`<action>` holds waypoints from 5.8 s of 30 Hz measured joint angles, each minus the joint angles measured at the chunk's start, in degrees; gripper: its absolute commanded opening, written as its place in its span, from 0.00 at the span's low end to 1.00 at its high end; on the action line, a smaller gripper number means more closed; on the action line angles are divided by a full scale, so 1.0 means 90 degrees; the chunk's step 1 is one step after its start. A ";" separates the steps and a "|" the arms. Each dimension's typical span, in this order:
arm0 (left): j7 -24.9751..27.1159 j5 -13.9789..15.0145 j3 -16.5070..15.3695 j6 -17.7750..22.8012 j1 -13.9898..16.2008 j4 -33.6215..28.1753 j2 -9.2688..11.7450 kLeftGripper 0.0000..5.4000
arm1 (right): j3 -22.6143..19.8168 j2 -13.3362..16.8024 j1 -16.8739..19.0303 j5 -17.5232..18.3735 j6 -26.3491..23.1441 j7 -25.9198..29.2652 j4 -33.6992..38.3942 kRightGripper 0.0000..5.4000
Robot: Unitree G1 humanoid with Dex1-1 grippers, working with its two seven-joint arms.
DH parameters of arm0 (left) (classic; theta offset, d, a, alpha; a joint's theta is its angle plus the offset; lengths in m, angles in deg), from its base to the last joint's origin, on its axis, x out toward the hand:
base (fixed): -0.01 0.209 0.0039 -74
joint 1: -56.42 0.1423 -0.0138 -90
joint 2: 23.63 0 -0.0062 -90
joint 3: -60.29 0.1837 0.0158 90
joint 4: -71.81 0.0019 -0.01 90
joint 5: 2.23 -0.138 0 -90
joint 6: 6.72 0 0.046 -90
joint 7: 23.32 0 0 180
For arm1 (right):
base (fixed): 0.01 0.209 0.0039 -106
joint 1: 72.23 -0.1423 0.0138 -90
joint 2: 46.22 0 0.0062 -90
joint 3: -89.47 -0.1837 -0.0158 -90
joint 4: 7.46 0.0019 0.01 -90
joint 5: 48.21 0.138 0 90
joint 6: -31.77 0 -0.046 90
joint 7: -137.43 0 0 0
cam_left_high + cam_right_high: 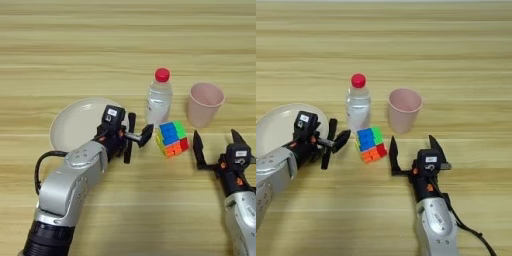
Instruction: Move the objects on the table
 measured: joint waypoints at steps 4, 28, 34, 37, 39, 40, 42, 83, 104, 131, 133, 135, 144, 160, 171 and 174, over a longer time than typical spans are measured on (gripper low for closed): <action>0.0019 0.0000 -0.0004 -0.0063 0.0001 0.0000 0.0028 1.00 | -0.0012 0.0004 0.0000 0.0002 0.0001 0.0000 0.0000 1.00; 0.0042 0.0012 -0.0742 -0.0230 0.0100 -0.0402 0.0331 1.00 | 0.0225 0.0123 0.0428 -0.0076 0.0322 0.0199 0.0500 1.00; 0.0074 0.0036 -0.1277 -0.0229 0.0305 -0.0626 0.0509 1.00 | 0.0333 0.0199 0.0718 -0.0072 0.0367 0.0322 0.0732 1.00; 0.0019 0.0014 -0.1540 -0.0438 0.0298 -0.0530 0.0524 1.00 | 0.0451 0.0249 0.0829 -0.0083 0.0395 0.0424 0.0788 1.00; -0.0053 -0.0044 -0.1719 -0.0747 0.0274 -0.0340 0.0550 1.00 | 0.0557 0.0250 0.0860 -0.0115 0.0466 0.0442 0.0823 1.00; -0.0067 -0.0117 -0.1743 -0.0915 0.0270 -0.0233 0.0557 1.00 | 0.0588 0.0253 0.0860 -0.0146 0.0467 0.0446 0.0828 1.00; -0.0152 -0.0339 -0.1745 -0.1485 0.0247 0.0054 0.0562 1.00 | 0.0672 0.0260 0.0861 -0.0221 0.0468 0.0465 0.0836 1.00; -0.0418 -0.0766 -0.2077 -0.4258 -0.0279 0.2265 0.0497 1.00 | 0.1208 0.0092 -0.0777 -0.0799 0.0734 0.0257 -0.1454 0.98; -0.0449 -0.0787 -0.2066 -0.4408 -0.0279 0.2348 0.0486 1.00 | 0.1251 0.0013 -0.0780 -0.0781 0.0736 0.0290 -0.1448 0.62; -0.0601 -0.0808 -0.2149 -0.4808 -0.0415 0.2943 0.0500 1.00 | 0.1556 -0.0088 -0.0604 -0.0786 0.0331 0.0296 -0.0399 0.62; -0.0603 -0.0807 -0.2150 -0.4809 -0.0416 0.2943 0.0500 1.00 | 0.1674 -0.0131 -0.0608 -0.0780 0.0292 0.0340 -0.0324 0.62; -0.0606 -0.0807 -0.2151 -0.4809 -0.0416 0.2943 0.0500 1.00 | 0.1826 -0.0172 -0.0613 -0.0780 0.0230 0.0424 -0.0267 0.62; -0.0617 -0.0808 -0.2150 -0.4814 -0.0424 0.2945 0.0499 1.00 | 0.2270 -0.0254 -0.0968 -0.0800 -0.0107 0.0560 -0.0235 0.62; -0.0775 -0.0812 -0.2133 -0.4815 -0.0417 0.2914 0.0451 1.00 | 0.2473 -0.0237 -0.2243 -0.0764 -0.0644 0.0545 -0.1209 0.62; -0.0831 -0.0944 -0.2129 -0.4817 -0.0363 0.2863 0.0387 1.00 | 0.2402 -0.0462 -0.3454 -0.0202 -0.0327 0.0820 -0.2804 0.62; -0.0830 -0.0963 -0.2136 -0.4817 -0.0358 0.2854 0.0370 1.00 | 0.2362 -0.0592 -0.3866 -0.0144 -0.0192 0.0829 -0.3260 0.62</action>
